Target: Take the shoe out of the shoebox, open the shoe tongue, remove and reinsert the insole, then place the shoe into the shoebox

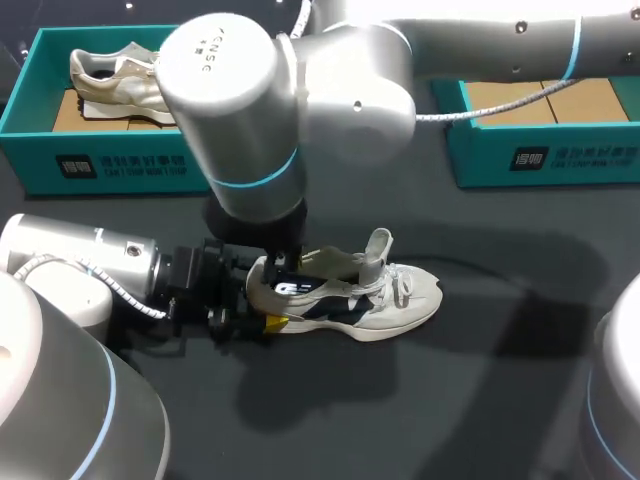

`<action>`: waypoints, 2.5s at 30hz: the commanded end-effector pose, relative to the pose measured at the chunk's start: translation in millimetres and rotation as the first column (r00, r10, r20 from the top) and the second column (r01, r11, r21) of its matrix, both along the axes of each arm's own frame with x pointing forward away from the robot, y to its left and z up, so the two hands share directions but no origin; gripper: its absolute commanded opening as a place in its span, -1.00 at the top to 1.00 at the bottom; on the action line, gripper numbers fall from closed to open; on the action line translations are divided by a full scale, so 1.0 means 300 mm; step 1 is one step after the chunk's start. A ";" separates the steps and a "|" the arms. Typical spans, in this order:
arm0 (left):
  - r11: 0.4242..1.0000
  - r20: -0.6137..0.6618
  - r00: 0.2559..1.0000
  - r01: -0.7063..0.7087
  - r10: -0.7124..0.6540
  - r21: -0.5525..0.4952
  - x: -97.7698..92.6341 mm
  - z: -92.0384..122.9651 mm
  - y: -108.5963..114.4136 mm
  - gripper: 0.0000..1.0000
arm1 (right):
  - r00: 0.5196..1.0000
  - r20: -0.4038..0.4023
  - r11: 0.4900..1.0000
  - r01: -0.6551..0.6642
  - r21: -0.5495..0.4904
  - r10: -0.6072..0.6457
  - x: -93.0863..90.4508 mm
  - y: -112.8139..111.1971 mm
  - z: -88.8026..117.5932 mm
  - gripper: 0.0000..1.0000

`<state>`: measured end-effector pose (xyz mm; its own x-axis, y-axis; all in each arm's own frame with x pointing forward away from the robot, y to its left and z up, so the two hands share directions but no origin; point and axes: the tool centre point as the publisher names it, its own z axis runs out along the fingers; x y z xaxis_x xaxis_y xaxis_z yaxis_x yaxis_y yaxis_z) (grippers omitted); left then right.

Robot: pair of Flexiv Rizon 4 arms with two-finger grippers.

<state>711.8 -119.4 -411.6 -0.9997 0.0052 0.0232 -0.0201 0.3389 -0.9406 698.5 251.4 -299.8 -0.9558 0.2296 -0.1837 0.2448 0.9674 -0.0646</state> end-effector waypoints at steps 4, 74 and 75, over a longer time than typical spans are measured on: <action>1.000 0.001 1.000 -0.001 0.001 0.001 -0.001 0.001 0.002 1.00 | 1.000 0.002 0.998 -0.025 0.056 0.025 0.017 -0.043 -0.086 1.00; 1.000 0.001 1.000 -0.001 0.001 0.001 -0.001 0.001 0.002 1.00 | 0.979 -0.203 0.993 0.019 0.117 0.005 -0.004 -0.217 -0.410 1.00; 1.000 0.001 1.000 -0.001 0.001 0.001 -0.001 0.001 0.002 1.00 | 0.979 -0.204 0.992 0.021 0.124 0.004 -0.011 -0.221 -0.412 1.00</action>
